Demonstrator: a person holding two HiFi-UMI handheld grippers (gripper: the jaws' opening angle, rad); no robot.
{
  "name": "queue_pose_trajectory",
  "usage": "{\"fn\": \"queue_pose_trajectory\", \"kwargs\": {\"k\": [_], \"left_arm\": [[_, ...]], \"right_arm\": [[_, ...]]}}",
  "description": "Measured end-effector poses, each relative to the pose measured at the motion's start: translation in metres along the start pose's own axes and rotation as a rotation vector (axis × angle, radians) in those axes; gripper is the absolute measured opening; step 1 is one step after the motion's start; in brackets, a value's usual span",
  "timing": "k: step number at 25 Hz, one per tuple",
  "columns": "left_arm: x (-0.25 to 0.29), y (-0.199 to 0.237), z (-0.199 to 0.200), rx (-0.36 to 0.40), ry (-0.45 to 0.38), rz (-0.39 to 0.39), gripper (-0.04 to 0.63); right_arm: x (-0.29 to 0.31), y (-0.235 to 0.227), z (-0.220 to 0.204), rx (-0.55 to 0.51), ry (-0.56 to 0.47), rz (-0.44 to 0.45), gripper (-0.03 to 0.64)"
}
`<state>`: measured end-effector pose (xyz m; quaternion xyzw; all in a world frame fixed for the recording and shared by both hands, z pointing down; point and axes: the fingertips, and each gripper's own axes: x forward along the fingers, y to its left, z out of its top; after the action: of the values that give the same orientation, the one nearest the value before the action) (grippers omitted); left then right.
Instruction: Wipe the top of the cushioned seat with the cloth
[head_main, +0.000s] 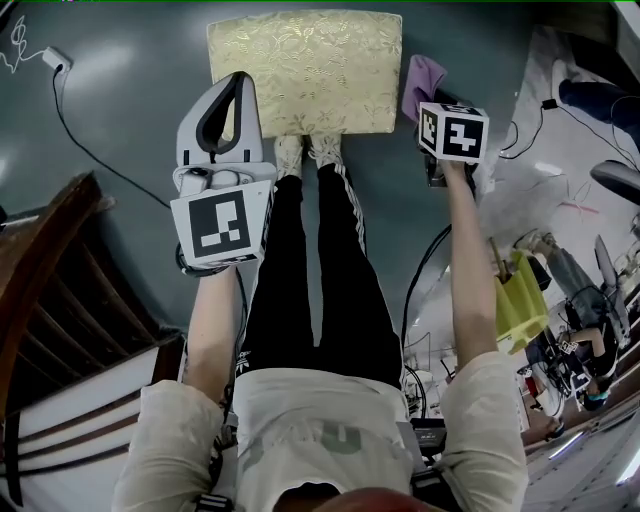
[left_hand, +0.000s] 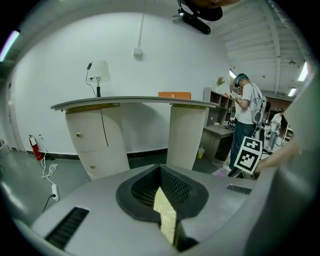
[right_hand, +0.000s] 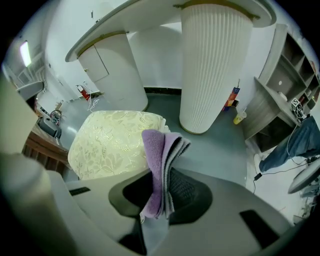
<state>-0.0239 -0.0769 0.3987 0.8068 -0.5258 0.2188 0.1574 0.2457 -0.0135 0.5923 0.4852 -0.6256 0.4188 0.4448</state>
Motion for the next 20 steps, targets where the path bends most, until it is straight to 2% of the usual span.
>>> {"fn": "queue_pose_trajectory", "kwargs": {"k": [6, 11, 15, 20], "left_arm": [[-0.003, 0.006, 0.006, -0.004, -0.014, 0.008, 0.006], [-0.009, 0.013, 0.019, -0.02, -0.036, 0.026, 0.006], [-0.021, 0.028, 0.028, -0.025, -0.055, 0.05, 0.006], [-0.042, 0.046, 0.025, -0.031, -0.062, 0.09, 0.006]], "right_arm": [[-0.024, 0.005, 0.024, 0.032, -0.076, 0.019, 0.089], [-0.09, 0.043, 0.069, 0.071, -0.25, 0.112, 0.089], [-0.149, 0.092, 0.101, 0.024, -0.375, 0.178, 0.089], [-0.189, 0.141, 0.11, -0.048, -0.429, 0.231, 0.089]]}}
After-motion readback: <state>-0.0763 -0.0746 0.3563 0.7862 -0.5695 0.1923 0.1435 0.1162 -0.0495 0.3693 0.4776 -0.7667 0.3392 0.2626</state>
